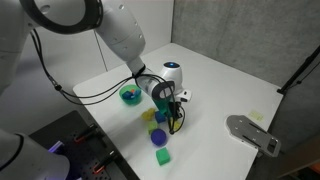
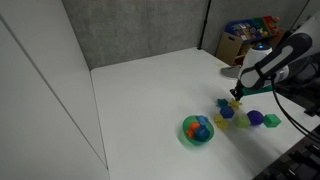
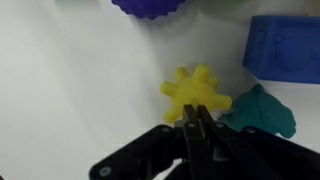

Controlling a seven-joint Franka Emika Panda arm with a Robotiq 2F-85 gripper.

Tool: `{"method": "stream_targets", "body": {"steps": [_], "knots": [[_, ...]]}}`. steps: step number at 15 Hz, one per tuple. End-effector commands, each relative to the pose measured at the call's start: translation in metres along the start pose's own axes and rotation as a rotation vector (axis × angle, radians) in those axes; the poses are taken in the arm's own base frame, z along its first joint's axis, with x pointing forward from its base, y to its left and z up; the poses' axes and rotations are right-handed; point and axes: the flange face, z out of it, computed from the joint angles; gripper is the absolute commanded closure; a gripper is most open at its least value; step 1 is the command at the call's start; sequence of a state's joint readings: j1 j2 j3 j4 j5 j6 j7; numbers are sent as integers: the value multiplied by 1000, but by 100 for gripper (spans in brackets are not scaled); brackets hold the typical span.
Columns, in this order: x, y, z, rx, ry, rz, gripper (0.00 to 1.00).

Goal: Put the yellow thing into the bowl

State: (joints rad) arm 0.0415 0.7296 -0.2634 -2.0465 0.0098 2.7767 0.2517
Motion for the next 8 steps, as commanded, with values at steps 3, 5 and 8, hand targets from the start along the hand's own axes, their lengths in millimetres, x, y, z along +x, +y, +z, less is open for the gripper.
{"method": "stream_targets", "body": {"steps": [3,5,8], "knots": [[4,-1,-24,-4,46,10,97],[5,-8,-47,-5,75,3,97],[6,-28,-89,3,128,-20,97]]}}
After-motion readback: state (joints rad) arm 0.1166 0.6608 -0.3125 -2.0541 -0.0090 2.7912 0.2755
